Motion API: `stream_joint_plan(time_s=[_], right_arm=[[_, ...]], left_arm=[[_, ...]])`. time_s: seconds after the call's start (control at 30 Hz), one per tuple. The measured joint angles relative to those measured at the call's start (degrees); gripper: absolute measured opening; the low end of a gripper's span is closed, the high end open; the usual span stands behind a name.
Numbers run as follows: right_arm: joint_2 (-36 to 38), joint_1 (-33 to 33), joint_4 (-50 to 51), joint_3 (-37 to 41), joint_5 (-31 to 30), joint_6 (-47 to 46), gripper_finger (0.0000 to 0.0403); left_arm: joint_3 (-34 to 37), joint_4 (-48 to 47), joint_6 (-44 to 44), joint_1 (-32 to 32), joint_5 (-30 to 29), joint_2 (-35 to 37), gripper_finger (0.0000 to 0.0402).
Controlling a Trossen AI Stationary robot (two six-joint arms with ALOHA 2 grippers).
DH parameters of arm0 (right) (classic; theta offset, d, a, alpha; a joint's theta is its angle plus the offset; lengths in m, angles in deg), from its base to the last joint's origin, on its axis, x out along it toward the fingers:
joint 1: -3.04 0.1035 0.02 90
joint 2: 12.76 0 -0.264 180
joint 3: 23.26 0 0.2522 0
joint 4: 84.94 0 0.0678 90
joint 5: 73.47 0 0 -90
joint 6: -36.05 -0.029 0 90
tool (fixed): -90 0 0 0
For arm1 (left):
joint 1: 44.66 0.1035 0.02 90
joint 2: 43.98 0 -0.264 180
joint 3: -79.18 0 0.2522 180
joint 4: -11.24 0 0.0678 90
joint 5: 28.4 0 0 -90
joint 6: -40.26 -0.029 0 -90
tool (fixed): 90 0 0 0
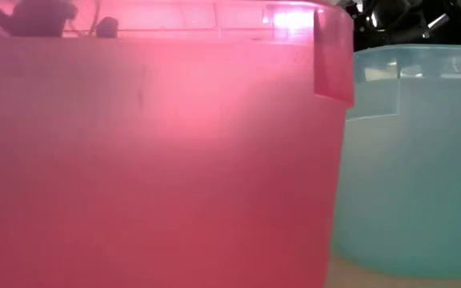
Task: Pick & Place Office items
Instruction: Put the pink charger adapter into the red bin
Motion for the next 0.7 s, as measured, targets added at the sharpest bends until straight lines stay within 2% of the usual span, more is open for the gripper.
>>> stream_joint_plan(time_s=[0.2,0.4,0.5,0.7], right_arm=[[-4.5,2.1,1.5,-2.7,-8.5,5.8,0.0148],[-6.1,2.1,1.0,-3.0,-12.5,7.0,0.0148],[-5.9,2.4,0.8,-3.0,-14.8,8.4,0.0148],[-5.9,3.3,-1.0,-3.0,-14.7,9.8,0.0148]], left_arm=[[-12.3,0.3,-6.9,-1.3,3.5,-13.8,0.0313],[-24.2,0.1,-11.0,-3.4,10.0,-25.8,0.0301],[-29.0,0.1,-12.3,-4.4,10.3,-31.2,0.0295],[-35.8,-0.1,-14.5,-4.2,9.1,-39.1,0.0292]])
